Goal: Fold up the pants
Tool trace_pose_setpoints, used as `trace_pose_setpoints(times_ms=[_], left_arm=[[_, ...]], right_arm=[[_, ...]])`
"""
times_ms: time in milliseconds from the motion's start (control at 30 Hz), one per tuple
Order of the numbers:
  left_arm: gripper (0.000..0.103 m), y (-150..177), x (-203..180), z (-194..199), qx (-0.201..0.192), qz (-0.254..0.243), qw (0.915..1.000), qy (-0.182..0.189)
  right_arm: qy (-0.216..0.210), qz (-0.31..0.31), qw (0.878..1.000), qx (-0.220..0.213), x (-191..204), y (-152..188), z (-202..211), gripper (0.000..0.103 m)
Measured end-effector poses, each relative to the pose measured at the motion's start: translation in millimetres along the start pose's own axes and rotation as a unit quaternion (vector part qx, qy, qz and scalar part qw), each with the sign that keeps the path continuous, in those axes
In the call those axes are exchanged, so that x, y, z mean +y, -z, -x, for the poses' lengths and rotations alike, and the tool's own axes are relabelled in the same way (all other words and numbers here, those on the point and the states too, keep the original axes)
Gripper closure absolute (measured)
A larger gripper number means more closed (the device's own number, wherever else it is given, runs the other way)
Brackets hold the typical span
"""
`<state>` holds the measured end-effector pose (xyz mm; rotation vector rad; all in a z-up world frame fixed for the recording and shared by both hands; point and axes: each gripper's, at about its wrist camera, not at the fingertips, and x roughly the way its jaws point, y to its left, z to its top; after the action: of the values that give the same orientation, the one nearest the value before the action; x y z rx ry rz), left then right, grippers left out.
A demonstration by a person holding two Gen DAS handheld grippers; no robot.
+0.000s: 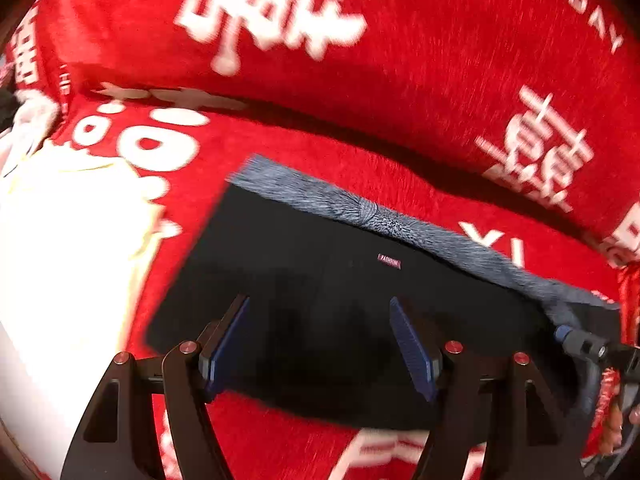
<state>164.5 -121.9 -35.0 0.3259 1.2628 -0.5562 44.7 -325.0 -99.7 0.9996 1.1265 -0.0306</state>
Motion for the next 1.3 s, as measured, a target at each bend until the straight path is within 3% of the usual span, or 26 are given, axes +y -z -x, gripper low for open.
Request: trace_pose_setpoints(times_ms=[100, 133, 167, 267, 333, 400, 633, 733, 833, 933, 1100, 1233, 1300], left_arm=[[0.033, -11, -12, -42, 0.007, 0.004, 0.9995, -0.03], [0.033, -13, -15, -49, 0.005, 0.006, 0.9993, -0.038], [0.033, -15, -18, -53, -0.006, 0.005, 0.999, -0.043], [0.033, -15, -31, -45, 0.0, -0.02, 0.9978, -0.063], [0.033, -5, -38, -29, 0.007, -0.038, 0.9974, -0.06], [0.033, 7, -45, -14, 0.01, -0.057, 0.9965, -0.061], [0.033, 65, -99, 27, 0.06, -0.101, 0.9931, -0.001], [0.033, 86, -133, 36, 0.073, -0.129, 0.9885, 0.03], [0.033, 105, -170, 37, 0.085, -0.155, 0.9807, 0.083], [0.033, 120, -206, 38, 0.093, -0.182, 0.9729, 0.109], [0.033, 150, -255, 41, 0.099, -0.227, 0.9553, 0.162], [0.033, 168, -283, 28, 0.113, -0.242, 0.9466, 0.181], [0.033, 175, -295, 22, 0.118, -0.245, 0.9453, 0.18]], right_arm=[[0.053, 0.021, 0.998, 0.025, -12, -18, -31, 0.05], [0.076, 0.025, 0.997, 0.023, -18, -23, -34, 0.061], [0.078, 0.02, 0.997, 0.015, -25, -30, -32, 0.065], [0.04, -0.047, 0.998, -0.028, -46, -41, 0, 0.062], [0.016, -0.067, 0.996, -0.063, -53, -33, 29, 0.056], [0.026, -0.064, 0.994, -0.081, -54, -18, 51, 0.033], [0.03, -0.121, 0.989, -0.085, -76, 68, 101, 0.033], [0.037, -0.179, 0.978, -0.095, -93, 118, 117, 0.033], [0.058, -0.22, 0.968, -0.107, -104, 166, 130, 0.033], [0.076, -0.258, 0.953, -0.142, -114, 227, 148, 0.033], [0.093, -0.352, 0.915, -0.176, -148, 329, 159, 0.033], [0.084, -0.411, 0.887, -0.195, -185, 378, 156, 0.033], [0.082, -0.419, 0.884, -0.191, -197, 390, 152, 0.033]])
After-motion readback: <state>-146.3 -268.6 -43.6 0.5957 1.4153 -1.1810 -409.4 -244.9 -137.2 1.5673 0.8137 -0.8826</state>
